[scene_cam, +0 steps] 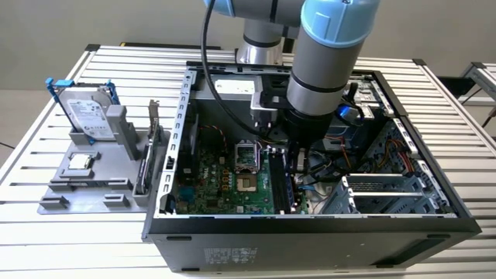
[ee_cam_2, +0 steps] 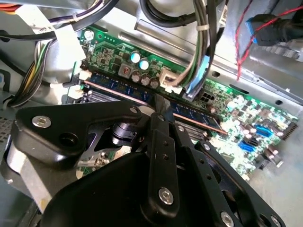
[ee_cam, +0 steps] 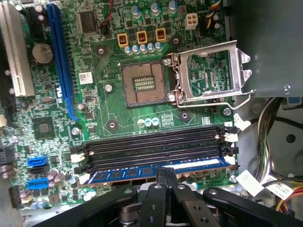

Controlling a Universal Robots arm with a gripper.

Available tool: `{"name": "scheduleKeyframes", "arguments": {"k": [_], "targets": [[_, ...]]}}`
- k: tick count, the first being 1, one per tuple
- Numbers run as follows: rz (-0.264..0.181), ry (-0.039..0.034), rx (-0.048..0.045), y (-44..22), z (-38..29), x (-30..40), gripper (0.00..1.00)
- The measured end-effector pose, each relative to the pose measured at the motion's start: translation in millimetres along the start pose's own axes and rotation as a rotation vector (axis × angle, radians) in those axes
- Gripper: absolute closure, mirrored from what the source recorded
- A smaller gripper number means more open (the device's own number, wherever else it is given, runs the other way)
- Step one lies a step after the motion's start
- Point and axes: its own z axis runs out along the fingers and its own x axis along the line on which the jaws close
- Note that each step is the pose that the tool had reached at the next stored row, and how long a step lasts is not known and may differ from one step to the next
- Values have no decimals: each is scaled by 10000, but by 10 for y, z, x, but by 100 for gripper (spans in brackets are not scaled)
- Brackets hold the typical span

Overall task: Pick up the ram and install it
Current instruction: 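Press down the ram until it locks into place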

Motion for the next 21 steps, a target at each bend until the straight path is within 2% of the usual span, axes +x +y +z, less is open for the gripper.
{"name": "scheduleKeyframes", "arguments": {"k": [1,11,16,21], "targets": [[0,4,0,-1,-45,1,100],[1,5,0,-8,-271,3,100],[0,4,0,-13,-406,3,100],[-23,3,0,-16,-503,4,100]]}}
